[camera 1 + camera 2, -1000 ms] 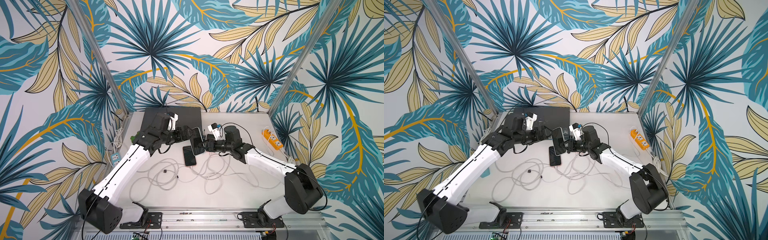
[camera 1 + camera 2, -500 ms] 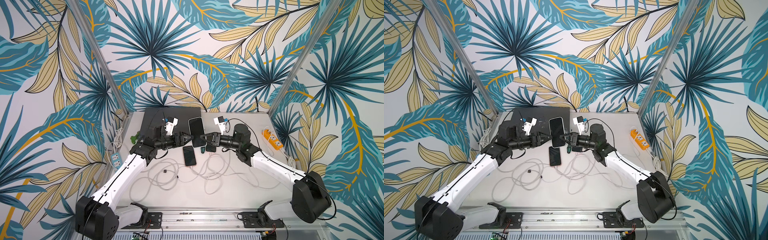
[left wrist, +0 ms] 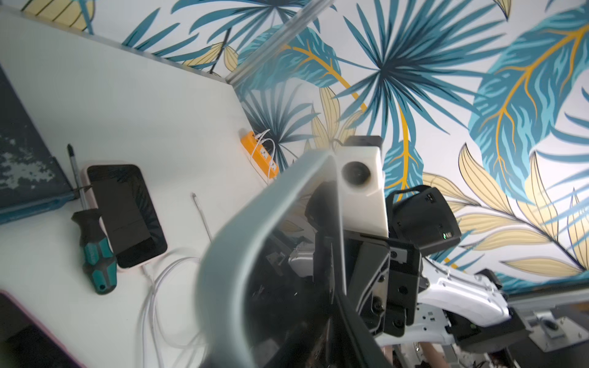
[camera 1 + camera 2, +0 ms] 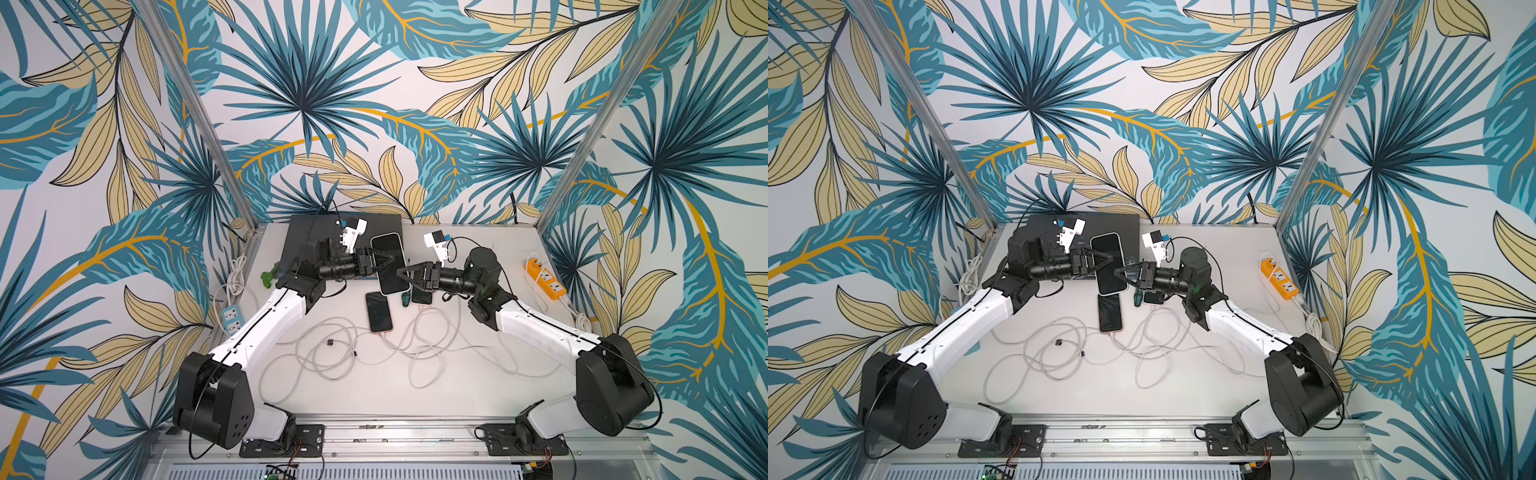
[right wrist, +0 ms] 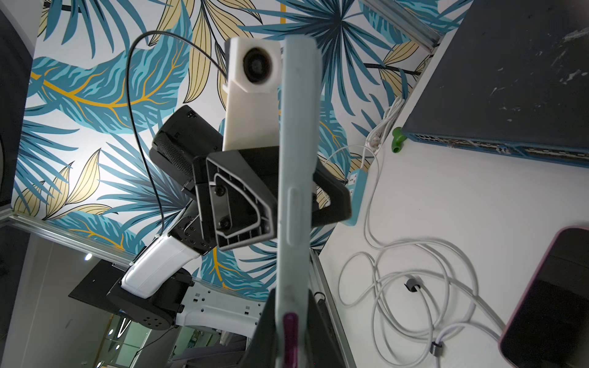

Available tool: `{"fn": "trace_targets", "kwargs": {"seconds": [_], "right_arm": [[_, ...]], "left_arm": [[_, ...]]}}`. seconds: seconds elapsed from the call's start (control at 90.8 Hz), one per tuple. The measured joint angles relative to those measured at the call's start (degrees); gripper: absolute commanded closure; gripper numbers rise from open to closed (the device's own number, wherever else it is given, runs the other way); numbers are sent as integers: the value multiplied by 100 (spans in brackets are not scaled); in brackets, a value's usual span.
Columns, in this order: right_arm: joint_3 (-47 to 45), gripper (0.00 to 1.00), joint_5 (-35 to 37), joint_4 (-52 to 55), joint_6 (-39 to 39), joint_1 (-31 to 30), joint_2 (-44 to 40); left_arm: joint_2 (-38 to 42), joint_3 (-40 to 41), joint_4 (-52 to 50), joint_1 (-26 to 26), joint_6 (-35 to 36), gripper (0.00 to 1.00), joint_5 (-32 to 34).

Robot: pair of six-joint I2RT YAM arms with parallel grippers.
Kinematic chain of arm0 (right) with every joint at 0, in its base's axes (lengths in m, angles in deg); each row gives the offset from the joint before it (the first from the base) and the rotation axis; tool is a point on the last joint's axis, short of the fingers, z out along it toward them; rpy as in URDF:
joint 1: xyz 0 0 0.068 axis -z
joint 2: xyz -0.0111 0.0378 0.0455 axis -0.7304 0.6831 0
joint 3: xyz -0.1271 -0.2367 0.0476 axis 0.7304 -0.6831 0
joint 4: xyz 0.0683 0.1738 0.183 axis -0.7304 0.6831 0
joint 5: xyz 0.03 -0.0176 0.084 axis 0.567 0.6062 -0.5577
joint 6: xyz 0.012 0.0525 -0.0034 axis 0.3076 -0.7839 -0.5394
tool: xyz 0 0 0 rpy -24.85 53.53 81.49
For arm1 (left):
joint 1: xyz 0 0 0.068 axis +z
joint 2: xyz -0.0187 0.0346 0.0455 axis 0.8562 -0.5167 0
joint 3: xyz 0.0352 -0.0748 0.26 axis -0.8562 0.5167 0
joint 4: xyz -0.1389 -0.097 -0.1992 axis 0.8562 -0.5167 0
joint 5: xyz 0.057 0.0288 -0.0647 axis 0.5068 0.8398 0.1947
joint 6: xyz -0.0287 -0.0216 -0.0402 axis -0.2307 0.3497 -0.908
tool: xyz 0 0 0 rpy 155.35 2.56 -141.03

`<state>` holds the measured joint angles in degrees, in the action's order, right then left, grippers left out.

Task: Plug the charging cable into the phone
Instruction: Pick up the phone at the center of the board.

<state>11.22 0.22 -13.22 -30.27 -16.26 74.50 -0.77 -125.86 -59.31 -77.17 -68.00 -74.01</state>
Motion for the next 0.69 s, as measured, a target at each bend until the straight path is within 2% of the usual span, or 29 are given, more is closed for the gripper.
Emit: {"fn": "trace_targets", "kwargs": {"seconds": [0.066, 0.22, 0.242, 0.275, 0.308, 0.364, 0.408, 0.485, 0.562, 0.694], "right_arm": [[-9, 100, -44, -164, -63, 15, 0], [-22, 98, -210, -505, -122, 46, 0], [-20, 90, -240, -564, -131, 50, 0], [-20, 70, -264, -612, -153, 52, 0], [-17, 55, -264, -612, -175, 52, 0], [-13, 40, -240, -490, -162, 68, 0], [-13, 33, -210, -358, -96, 122, -9], [-39, 30, -70, 111, 131, 348, -129], [-52, 30, 275, 1062, 584, 728, -452], [262, 35, 1633, 3587, 1814, 1191, -1036]], "left_arm": [[0, -2, 195, 2, -173, 75, -142], [28, 2, 640, 52, -688, 98, -577], [37, 2, 691, 52, -743, 100, -616], [57, 2, 723, 52, -765, 100, -627], [81, -2, 697, 50, -741, 100, -605], [103, -31, 450, 44, -540, 100, -428], [103, -44, 164, 35, -376, 100, -282], [103, -81, -411, 74, -136, 100, 22], [107, -251, -1239, 170, 133, 100, 481], [269, -562, -2468, 297, 584, 100, 1526]]}}
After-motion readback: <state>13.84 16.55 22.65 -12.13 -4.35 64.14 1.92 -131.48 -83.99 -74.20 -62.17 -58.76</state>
